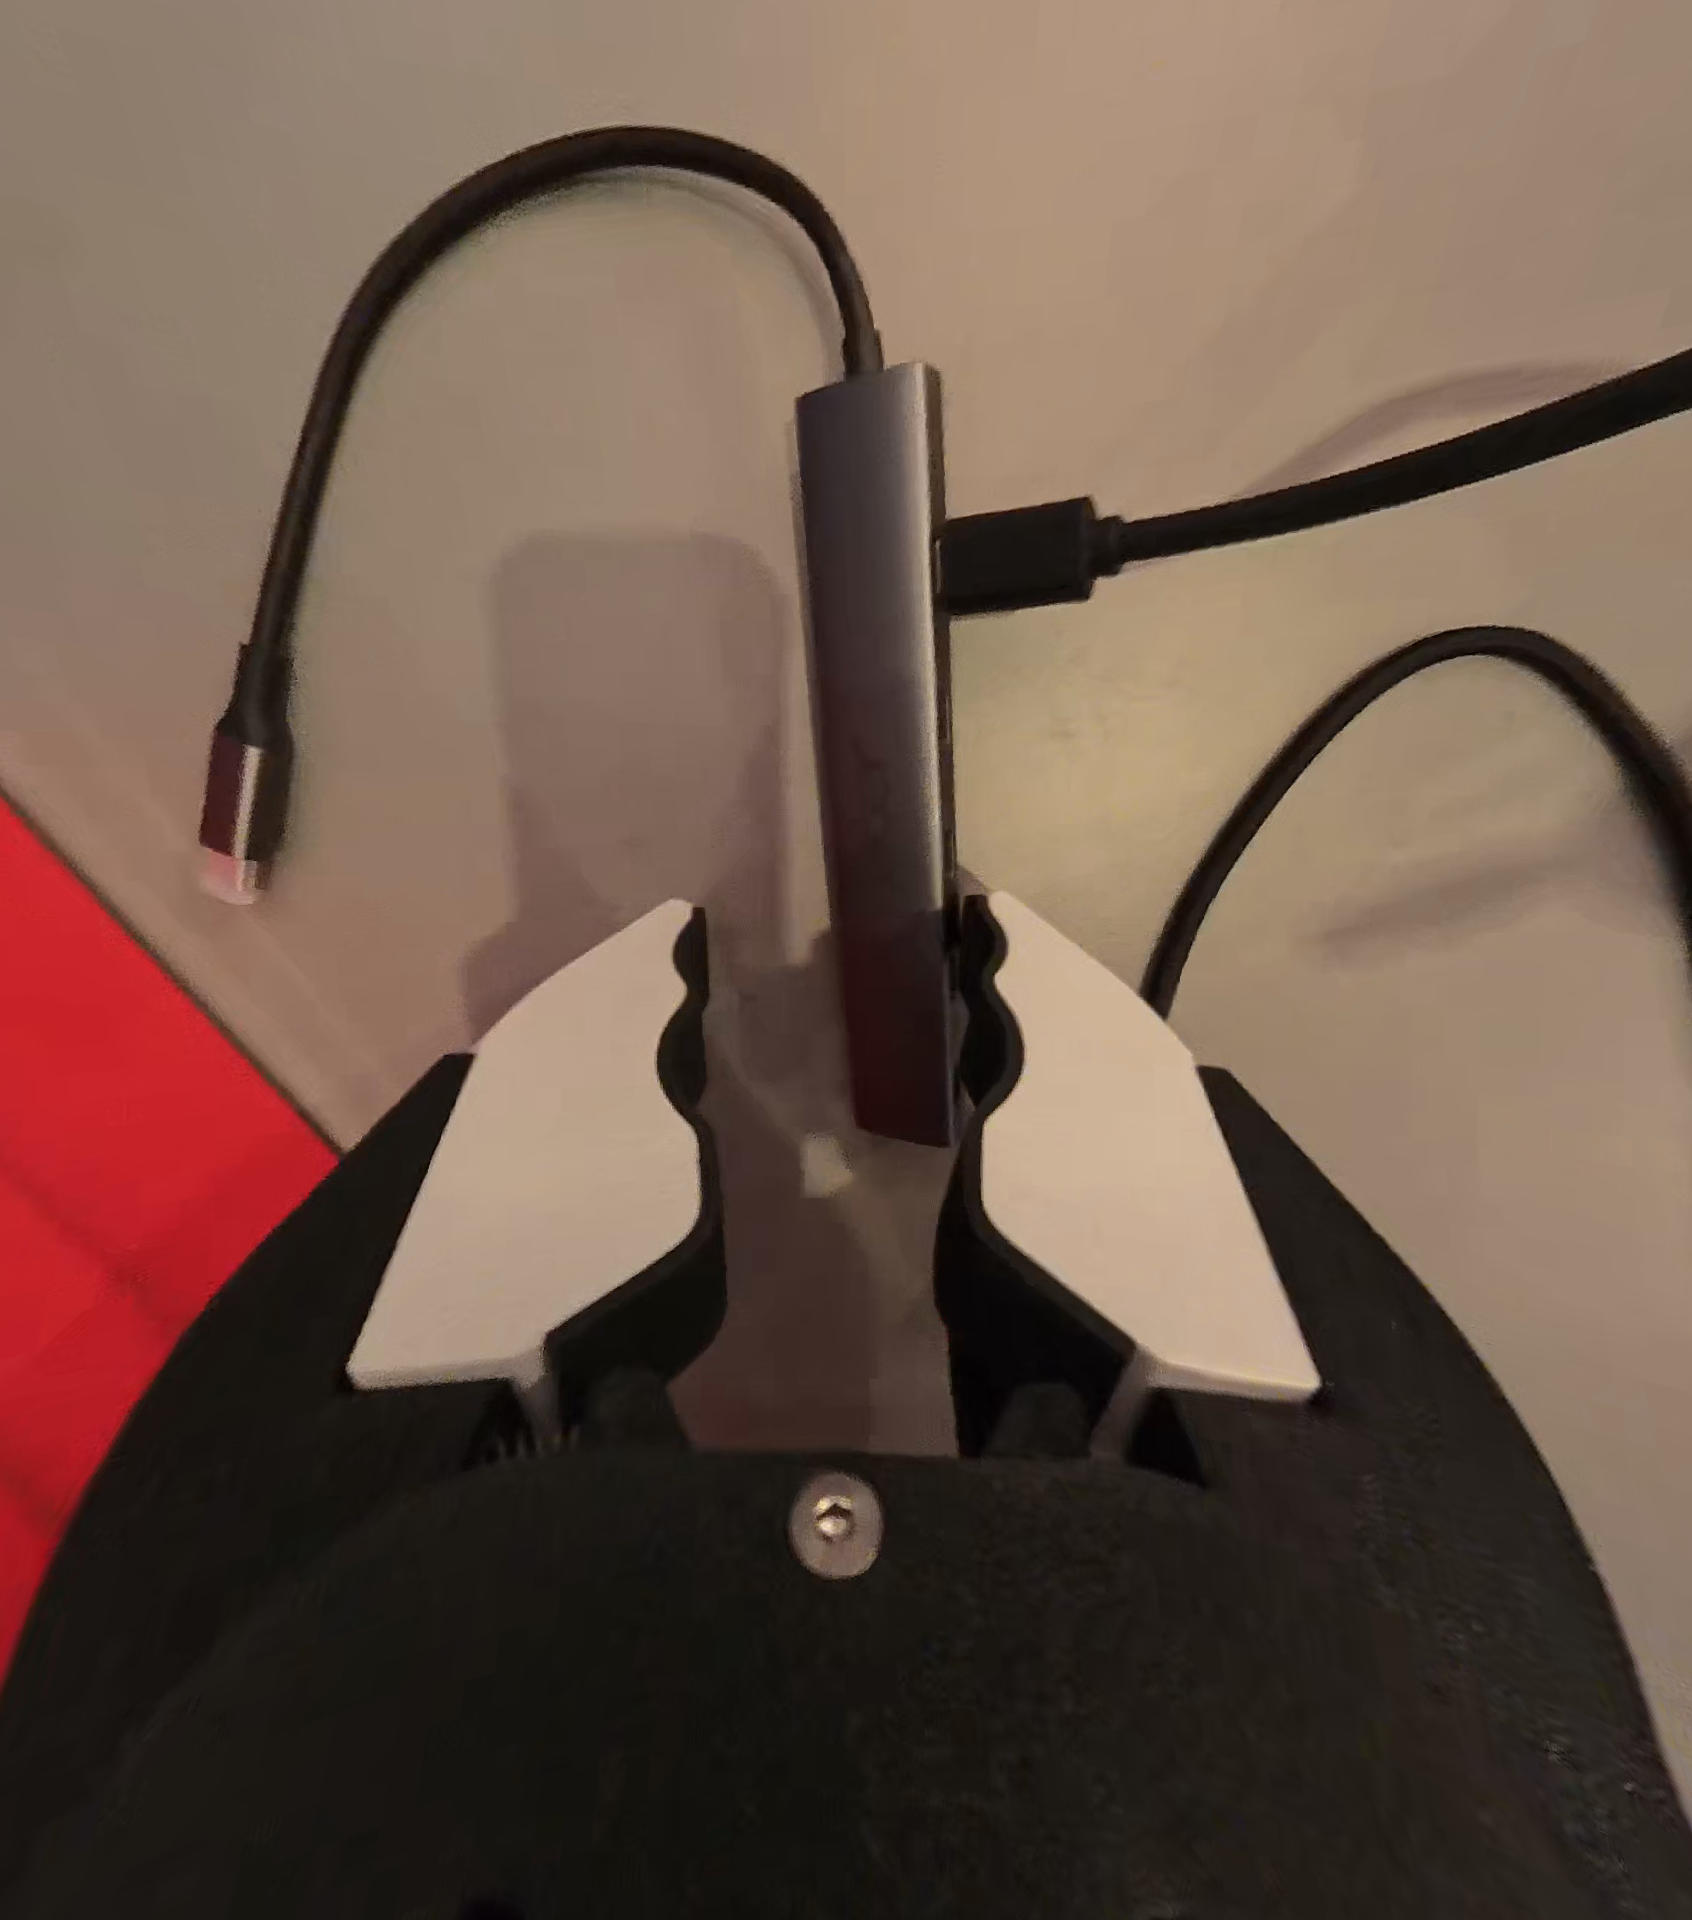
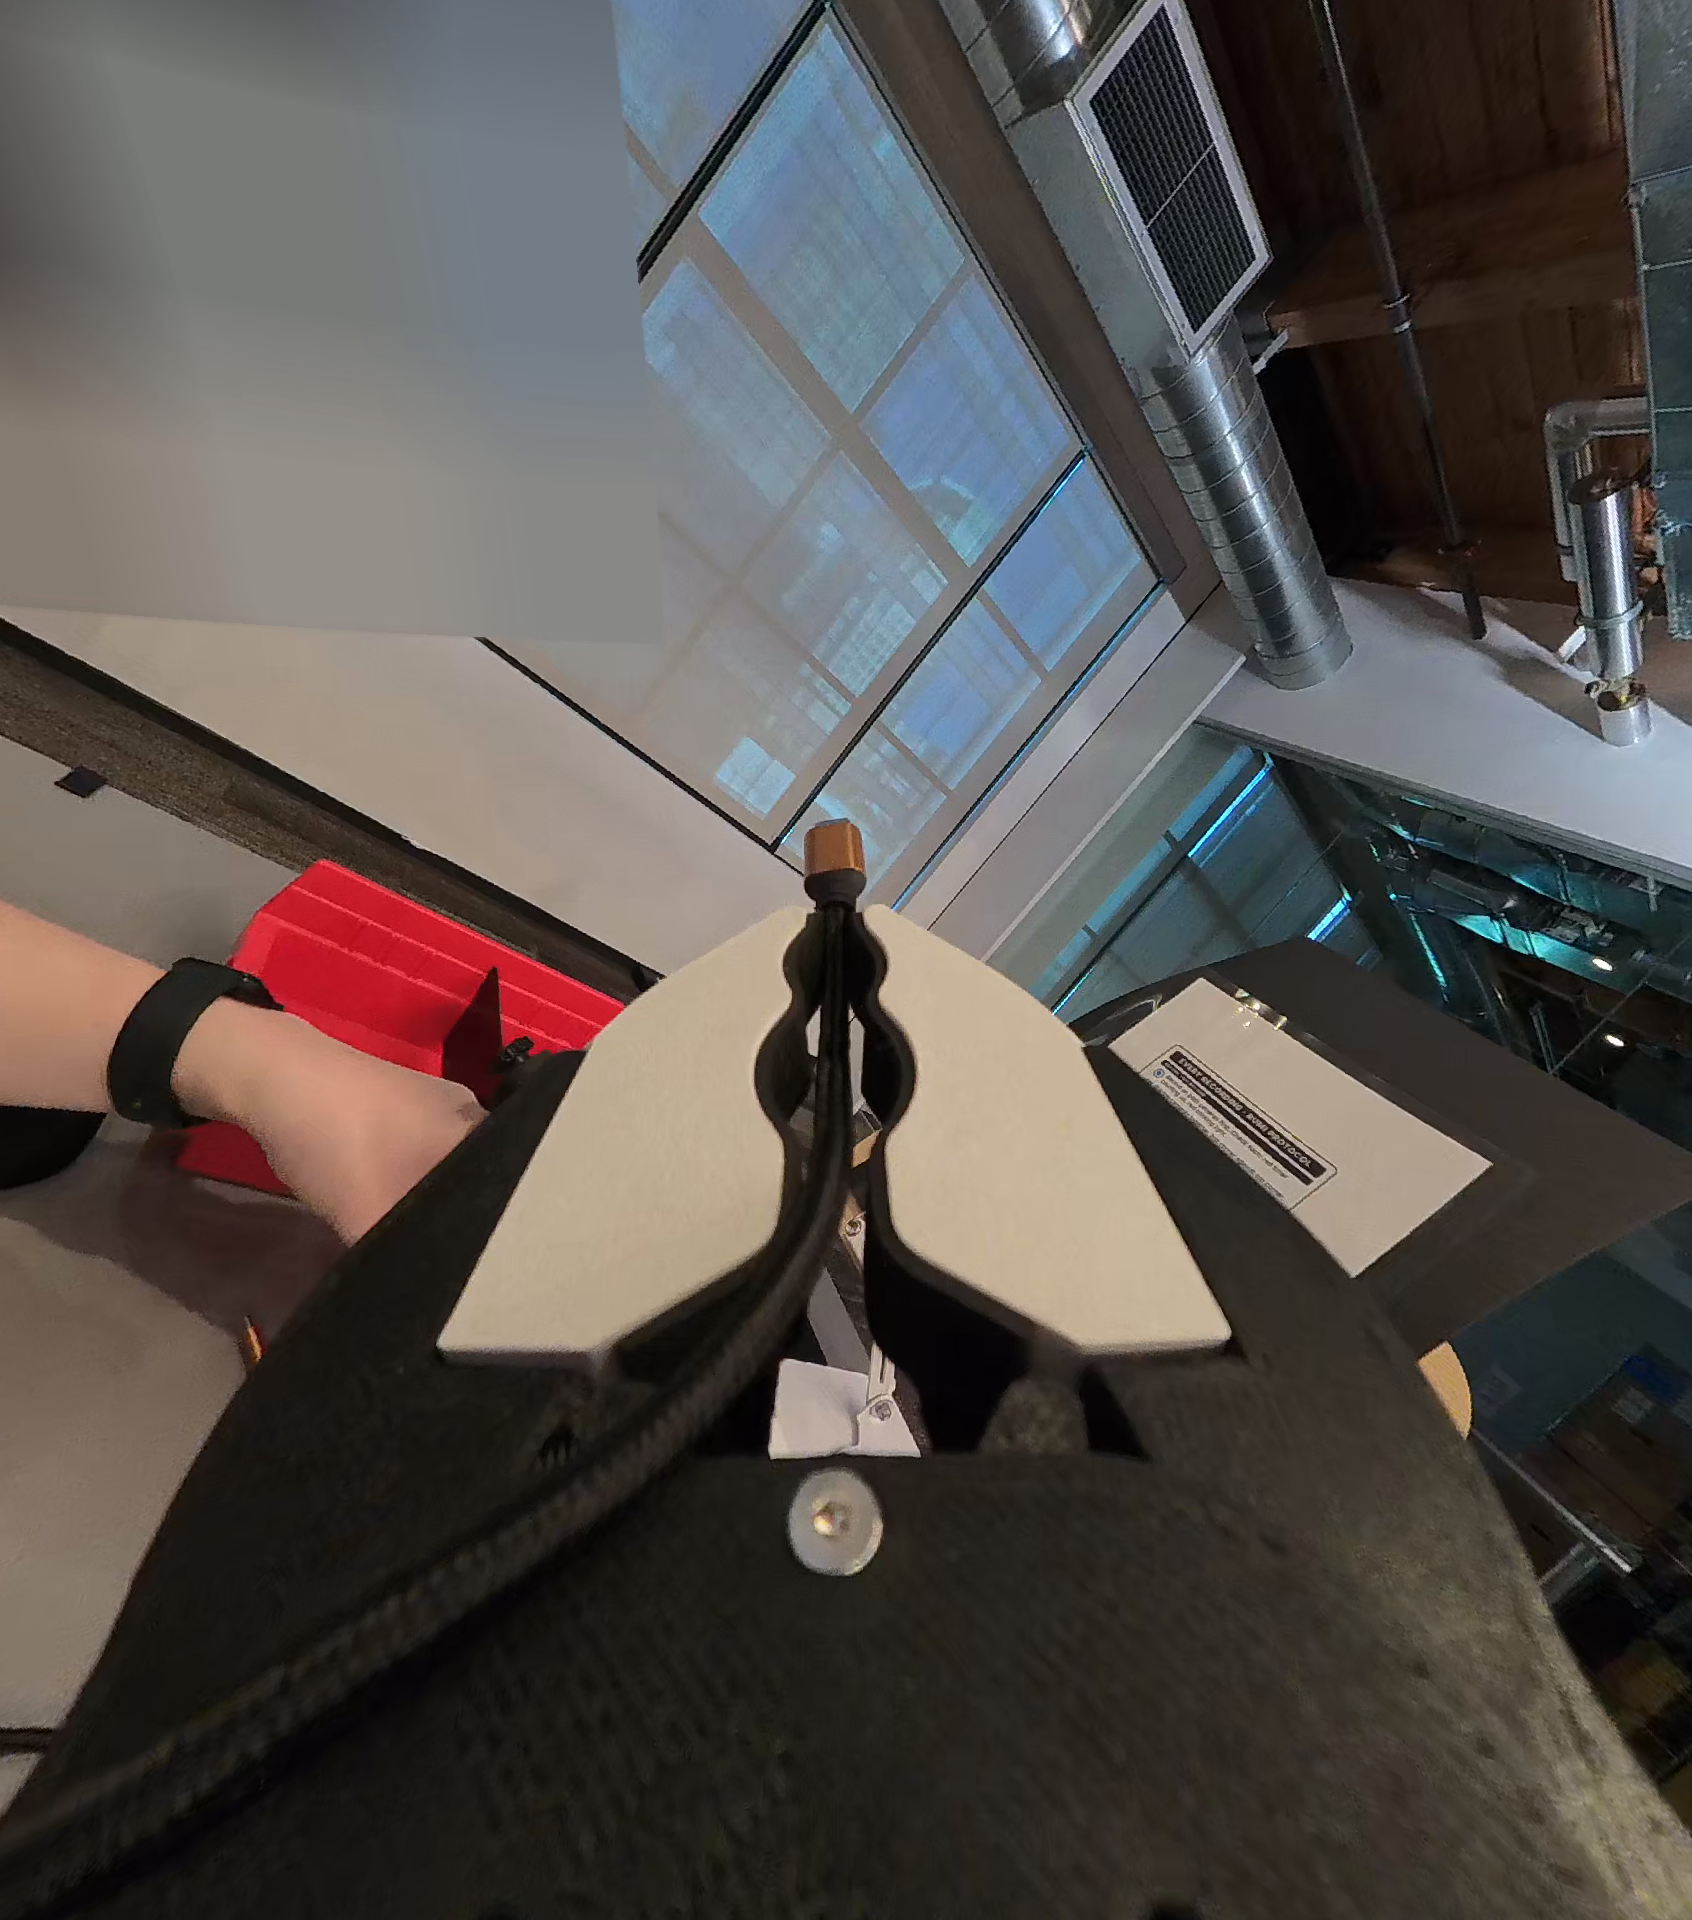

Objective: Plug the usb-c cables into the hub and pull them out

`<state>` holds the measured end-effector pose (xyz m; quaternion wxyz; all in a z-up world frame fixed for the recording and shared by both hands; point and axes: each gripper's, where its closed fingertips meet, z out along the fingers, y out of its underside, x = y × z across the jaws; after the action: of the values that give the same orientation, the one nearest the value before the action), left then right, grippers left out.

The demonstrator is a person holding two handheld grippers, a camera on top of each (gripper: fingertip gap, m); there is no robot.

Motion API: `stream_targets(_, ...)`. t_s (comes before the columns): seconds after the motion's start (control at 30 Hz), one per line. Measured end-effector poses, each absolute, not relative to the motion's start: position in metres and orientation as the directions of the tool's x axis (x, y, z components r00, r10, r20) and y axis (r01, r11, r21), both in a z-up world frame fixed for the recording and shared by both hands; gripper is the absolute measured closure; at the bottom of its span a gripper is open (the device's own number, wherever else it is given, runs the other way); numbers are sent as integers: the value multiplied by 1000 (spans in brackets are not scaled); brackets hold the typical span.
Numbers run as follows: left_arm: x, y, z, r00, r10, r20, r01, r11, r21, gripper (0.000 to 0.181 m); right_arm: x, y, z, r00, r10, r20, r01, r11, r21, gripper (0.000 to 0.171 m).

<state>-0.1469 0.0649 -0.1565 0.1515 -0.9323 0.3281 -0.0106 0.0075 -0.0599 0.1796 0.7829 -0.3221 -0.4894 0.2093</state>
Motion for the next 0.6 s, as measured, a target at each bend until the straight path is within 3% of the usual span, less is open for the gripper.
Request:
stream_targets(0.27,-149,65,-155,757,-591,-278,-653,-674,-345,141,13,-59,181,443,639,629,-12,706,-708,166)
stream_targets(0.37,-145,61,-154,717,-594,-365,-698,-603,-387,154,16,-64,185,450,635,628,-28,713,-700,166)
stream_targets(0.5,-149,63,-155,615,-597,-515,-784,-531,-320,166,20,-70,189,453,633,628,-49,721,-691,166)
stream_targets(0.6,-152,64,-155,616,-613,-495,-783,-544,-301,166,20,-74,190,446,633,632,-52,724,-688,166)
